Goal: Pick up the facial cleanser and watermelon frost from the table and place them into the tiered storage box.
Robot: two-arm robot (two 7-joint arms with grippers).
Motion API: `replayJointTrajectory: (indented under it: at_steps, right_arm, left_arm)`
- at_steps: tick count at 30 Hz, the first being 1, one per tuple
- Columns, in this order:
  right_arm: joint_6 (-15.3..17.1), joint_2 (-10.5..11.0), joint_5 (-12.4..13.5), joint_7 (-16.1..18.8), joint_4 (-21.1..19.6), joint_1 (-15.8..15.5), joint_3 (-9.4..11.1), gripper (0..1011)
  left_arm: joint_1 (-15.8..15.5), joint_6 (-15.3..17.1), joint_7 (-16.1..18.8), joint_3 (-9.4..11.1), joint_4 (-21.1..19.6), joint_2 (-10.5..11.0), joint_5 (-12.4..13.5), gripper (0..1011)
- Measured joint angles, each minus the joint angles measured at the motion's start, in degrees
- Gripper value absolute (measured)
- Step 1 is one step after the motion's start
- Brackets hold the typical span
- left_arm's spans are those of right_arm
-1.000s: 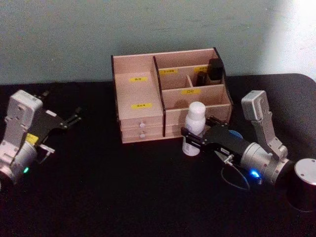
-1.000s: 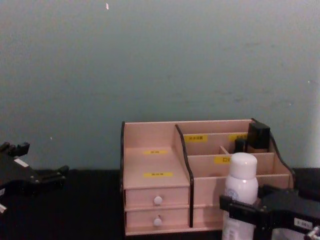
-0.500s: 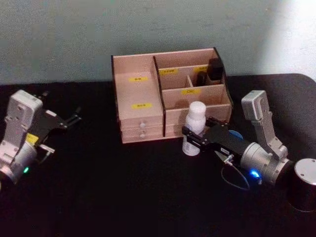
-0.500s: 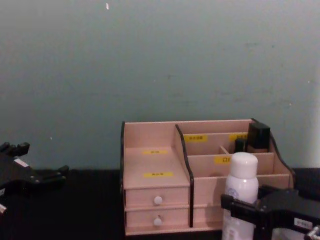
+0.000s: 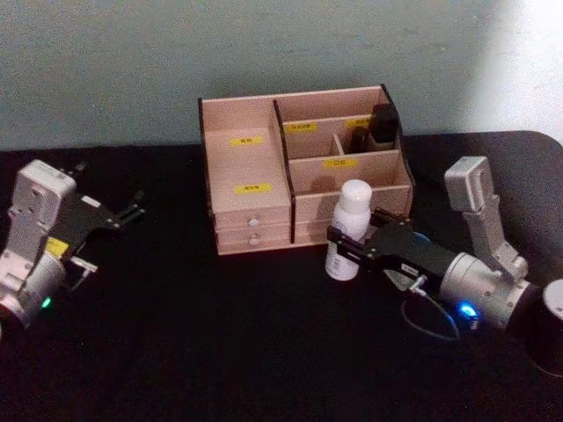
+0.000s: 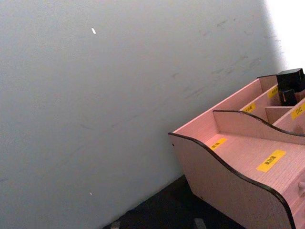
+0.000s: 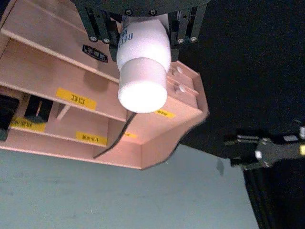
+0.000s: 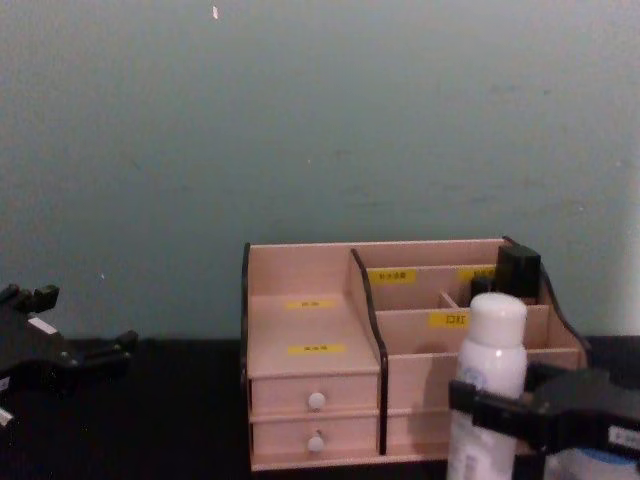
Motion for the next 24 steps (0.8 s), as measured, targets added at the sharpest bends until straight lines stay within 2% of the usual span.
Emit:
replayJointTrajectory:
  at_steps: [6,10,17,24]
  right_arm:
    - [2.66,2.46,3.92,1.45,-4.74,-0.91,1.44,595]
    - [4.06,2.95,6.85,2.21,-5.98,-0.32,2.53,594]
    - [4.91,2.26,10.23,2.22,-5.08,2.55,3.54,594]
    - [4.97,0.83,10.85,0.31,-2.46,6.35,2.88,595]
  left_arm:
    - [0.00,0.00,0.00,0.00,0.00,0.00,0.00,1001]
    - [0.00,0.00,0.00,0.00,0.00,0.00,0.00,1001]
    - [0.00,0.00,0.00,0.00,0.00,0.00,0.00,1001]
    - [0.00,0.00,0.00,0.00,0.00,0.00,0.00,1001]
